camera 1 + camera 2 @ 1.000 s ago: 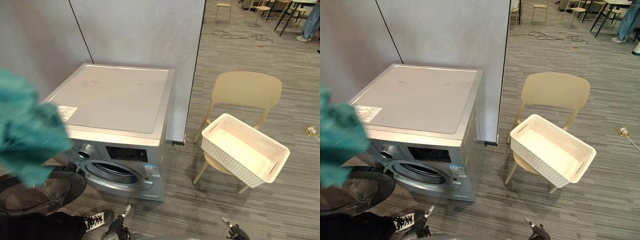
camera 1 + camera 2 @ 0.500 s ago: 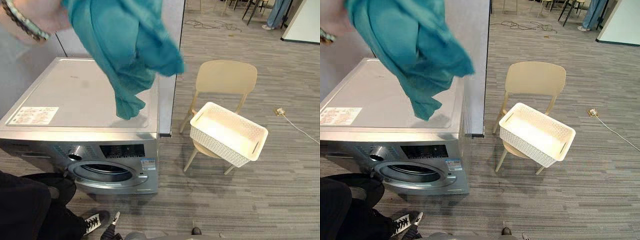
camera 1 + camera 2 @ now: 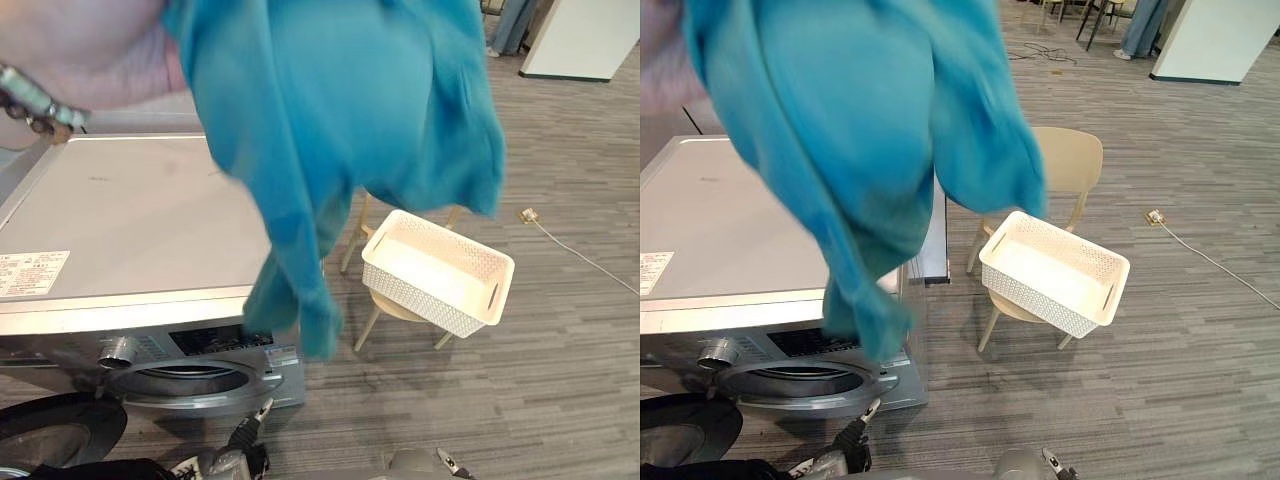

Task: Pick up the laundry basket with both hands and put the clothes into the washing machine.

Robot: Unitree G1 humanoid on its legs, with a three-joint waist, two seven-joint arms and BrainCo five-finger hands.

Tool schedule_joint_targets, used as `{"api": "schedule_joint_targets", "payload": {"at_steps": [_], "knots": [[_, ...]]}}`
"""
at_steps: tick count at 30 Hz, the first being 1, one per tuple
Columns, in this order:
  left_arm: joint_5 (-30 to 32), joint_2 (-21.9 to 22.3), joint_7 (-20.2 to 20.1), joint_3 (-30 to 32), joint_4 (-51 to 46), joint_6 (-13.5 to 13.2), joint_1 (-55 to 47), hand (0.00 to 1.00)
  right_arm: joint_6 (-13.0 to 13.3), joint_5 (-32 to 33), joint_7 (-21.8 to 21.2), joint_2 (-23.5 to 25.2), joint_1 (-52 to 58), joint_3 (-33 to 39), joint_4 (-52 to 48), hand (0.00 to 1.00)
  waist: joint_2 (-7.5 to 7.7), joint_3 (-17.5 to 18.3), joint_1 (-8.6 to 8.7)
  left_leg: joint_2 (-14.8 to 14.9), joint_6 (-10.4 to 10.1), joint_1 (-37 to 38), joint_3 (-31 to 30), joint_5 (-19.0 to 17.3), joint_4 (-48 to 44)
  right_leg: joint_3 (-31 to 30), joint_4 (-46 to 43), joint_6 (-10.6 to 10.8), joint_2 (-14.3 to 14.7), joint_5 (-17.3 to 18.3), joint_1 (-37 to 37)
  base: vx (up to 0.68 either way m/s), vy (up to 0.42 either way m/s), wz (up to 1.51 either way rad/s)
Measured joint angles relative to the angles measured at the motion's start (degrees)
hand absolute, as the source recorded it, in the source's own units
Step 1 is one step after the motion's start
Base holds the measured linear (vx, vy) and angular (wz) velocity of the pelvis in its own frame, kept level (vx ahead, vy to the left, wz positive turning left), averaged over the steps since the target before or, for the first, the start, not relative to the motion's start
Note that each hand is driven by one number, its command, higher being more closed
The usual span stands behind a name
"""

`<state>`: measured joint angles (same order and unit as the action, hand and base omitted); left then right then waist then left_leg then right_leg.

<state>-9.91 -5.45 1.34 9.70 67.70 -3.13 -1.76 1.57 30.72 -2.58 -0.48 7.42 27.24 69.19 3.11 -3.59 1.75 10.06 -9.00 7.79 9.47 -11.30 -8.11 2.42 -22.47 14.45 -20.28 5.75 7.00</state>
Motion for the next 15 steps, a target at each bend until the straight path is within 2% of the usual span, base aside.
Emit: {"api": "schedule_joint_targets", "payload": {"at_steps": [1,2,4,5,6,7,8,9,11,12,13,14,15], "knots": [[0.1,-0.2,0.0,0.7,0.5,0.1,-0.3,0.0,-0.1,-0.1,0.0,-0.7,-0.3,0.1,0.7,0.0,-0.83,0.1,-0.42,1.4,-1.1,0.0,0.1,0.2,0.1,1.1,2.3,0.2,1.6,2.2,-1.5,0.1,-0.588,-0.32],[0.4,1.1,-0.1,3.0,0.7,0.1,-1.2,0.0,-0.2,-0.5,-0.1,-2.6,-1.2,0.2,1.5,0.0,-3.44,-0.4,-0.73,4.9,-2.6,0.0,0.3,1.1,-0.2,1.7,3.7,-1.2,5.2,4.1,-2.1,0.07,-0.391,-0.38],[0.3,2.0,-0.9,6.1,1.1,0.3,-1.9,0.0,-0.2,-1.1,-0.1,-3.8,-1.6,0.5,1.7,0.0,-5.29,-0.7,-0.8,8.4,-4.3,-0.8,-0.3,2.5,-3.0,1.9,3.0,-3.3,8.8,5.3,-2.3,0.02,-0.313,-0.26],[-0.9,2.0,-1.4,9.1,1.1,0.3,-2.4,0.0,-0.1,-1.0,-0.1,-4.2,-1.7,1.6,2.2,0.0,-5.52,-0.6,-0.69,10.6,-2.7,-3.5,-2.1,4.0,-8.8,2.4,2.7,-4.8,10.8,6.1,-3.3,0.01,-0.424,-0.09],[-1.9,1.8,-1.5,11.6,0.9,0.3,-2.7,0.0,0.1,-0.9,-0.1,-4.3,-1.7,2.3,2.6,0.0,-4.86,-0.9,-0.7,11.6,0.9,-5.9,-3.0,6.0,-14.2,2.7,3.0,-5.8,11.8,6.6,-4.6,0.01,-0.372,0.06],[-2.4,1.5,-1.5,14.1,0.8,0.3,-3.0,0.0,0.4,-0.7,-0.1,-4.4,-1.6,2.6,2.7,0.0,-4.27,-1.4,-0.58,12.9,5.8,-8.7,-2.8,8.9,-20.2,3.6,4.1,-6.8,12.5,7.2,-6.4,-0.02,-0.393,0.22],[-3.0,1.3,-1.4,15.9,0.4,0.3,-3.2,0.0,0.9,-1.1,0.2,-4.5,-1.8,2.6,2.5,0.0,-3.14,-1.9,-0.27,15.4,13.2,-12.8,-1.6,11.5,-28.2,4.5,5.4,-8.4,13.5,7.2,-8.4,-0.04,-0.323,0.22],[-3.2,1.5,-1.4,15.6,0.1,0.4,-3.4,0.0,1.5,-0.8,0.4,-5.2,-1.6,2.7,2.4,0.0,-3.6,-2.1,-0.33,16.0,13.5,-14.5,-0.6,10.5,-32.3,4.8,5.9,-9.2,14.2,7.1,-9.3,-0.06,-0.293,0.09],[-3.7,2.1,-1.3,12.7,-1.5,0.4,-3.7,0.0,2.6,0.2,1.3,-6.6,-1.5,2.2,1.6,0.0,-4.52,-2.4,-1.07,13.1,11.1,-16.3,2.7,6.1,-36.7,4.3,6.8,-10.1,14.9,6.8,-10.1,-0.03,-0.113,-0.17],[-4.6,2.8,-1.2,10.7,-2.5,0.0,-3.8,0.0,2.6,0.2,1.3,-6.9,-2.1,1.1,1.2,0.0,-5.1,-2.7,-1.13,7.5,8.7,-17.0,3.8,2.2,-35.6,3.6,7.7,-10.8,15.2,6.4,-10.0,-0.01,-0.027,-0.27],[-4.7,2.9,-1.2,10.6,-2.4,-0.1,-3.8,0.0,2.5,0.1,1.2,-6.3,-2.6,0.4,1.2,0.0,-4.87,-2.6,-1.06,4.8,7.9,-16.3,4.4,0.3,-32.2,3.2,8.4,-11.1,15.3,6.2,-10.0,-0.01,-0.018,-0.27],[-4.7,2.8,-1.1,10.6,-2.4,-0.1,-3.8,0.0,2.5,0.1,1.2,-5.7,-2.6,-0.1,1.2,0.0,-4.52,-2.5,-1.08,3.7,7.6,-15.0,4.8,-0.6,-29.0,2.9,9.0,-10.9,15.3,6.0,-10.1,0.02,-0.02,-0.19],[-4.7,3.2,-1.1,10.5,-1.9,0.0,-3.7,0.0,2.3,0.1,1.2,-4.5,-2.6,-0.4,1.2,0.0,-4.23,-2.3,-1.06,1.8,5.3,-11.5,4.0,-2.2,-21.2,2.3,10.4,-10.8,15.4,5.3,-10.1,0.04,-0.006,-0.07]]}}
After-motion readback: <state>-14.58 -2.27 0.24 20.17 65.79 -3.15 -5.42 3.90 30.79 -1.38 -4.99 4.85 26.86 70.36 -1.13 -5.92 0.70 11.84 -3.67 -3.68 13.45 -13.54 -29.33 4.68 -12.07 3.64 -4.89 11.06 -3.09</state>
